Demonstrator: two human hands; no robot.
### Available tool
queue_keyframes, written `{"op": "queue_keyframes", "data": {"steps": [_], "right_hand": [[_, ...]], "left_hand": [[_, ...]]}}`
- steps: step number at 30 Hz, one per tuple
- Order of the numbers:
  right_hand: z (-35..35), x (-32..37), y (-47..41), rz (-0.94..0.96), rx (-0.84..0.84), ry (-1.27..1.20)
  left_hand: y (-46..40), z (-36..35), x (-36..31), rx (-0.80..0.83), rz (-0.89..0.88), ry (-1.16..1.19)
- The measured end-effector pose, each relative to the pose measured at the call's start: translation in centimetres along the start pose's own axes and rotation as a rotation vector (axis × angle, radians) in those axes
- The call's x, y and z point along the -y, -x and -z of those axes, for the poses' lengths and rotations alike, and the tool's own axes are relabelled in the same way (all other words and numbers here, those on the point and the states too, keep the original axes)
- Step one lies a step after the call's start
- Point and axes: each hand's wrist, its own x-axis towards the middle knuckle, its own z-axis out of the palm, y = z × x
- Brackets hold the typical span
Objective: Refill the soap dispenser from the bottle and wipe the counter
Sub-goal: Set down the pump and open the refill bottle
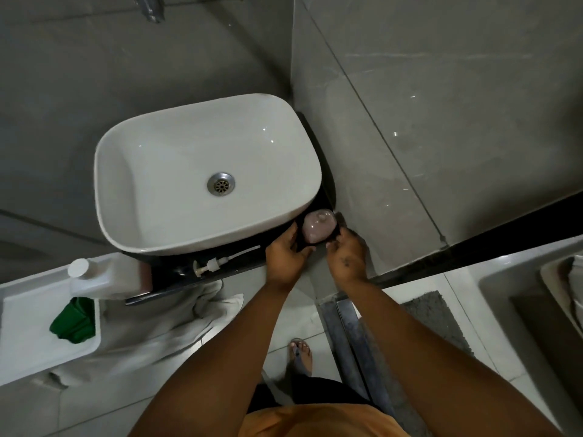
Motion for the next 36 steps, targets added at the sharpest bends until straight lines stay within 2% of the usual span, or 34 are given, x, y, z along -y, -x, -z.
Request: {"op": "queue_keyframes", "data": {"steps": [2,4,9,12,15,18,20,22,27,31,33,36], "right_hand": [[-0.2,-0.2,1.0,-0.035,0.021,0.036],[-1.2,-0.1,2.7,0.012,0.084,0.038],[-7.5,3.4,7.5,0.036,0.35,-0.093],[-12.8,7.7,10.0,0.015,0.546,-0.202],[-17.4,12.0,12.1,-0.098,0.666,-0.345],[-20.7,15.2,13.3,-0.25,0.704,-0.512],[-21.9,16.4,13.6,-0.261,0.713,-0.549],[-22.6,17.2,13.8,-0.236,0.724,-0.528],[-22.3,17.7,14.1,-0.204,0.742,-0.456],[-19.4,19.3,14.0,-0.139,0.825,-0.368],[-16.8,21.1,13.8,-0.031,0.85,-0.329],[-11.7,25.4,13.7,0.336,0.725,-0.219]], "left_hand": [[1.8,1.6,1.0,-0.007,0.092,0.091],[4.7,4.2,2.7,-0.072,0.154,0.124],[12.9,15.9,7.5,-0.52,0.362,0.278],[14.4,24.4,7.9,-0.66,0.364,0.268],[12.9,31.2,7.2,-0.587,0.294,0.153],[10.2,35.4,6.5,-0.353,0.221,-0.053],[8.4,36.9,5.8,-0.215,0.168,-0.134],[7.0,37.6,5.4,-0.15,0.13,-0.223],[6.5,37.5,5.4,-0.193,0.078,-0.256],[8.0,37.0,4.0,-0.225,0.044,-0.216],[8.6,36.9,2.3,-0.253,0.005,-0.141],[9.7,36.9,-1.4,-0.31,-0.072,-0.084]]}}
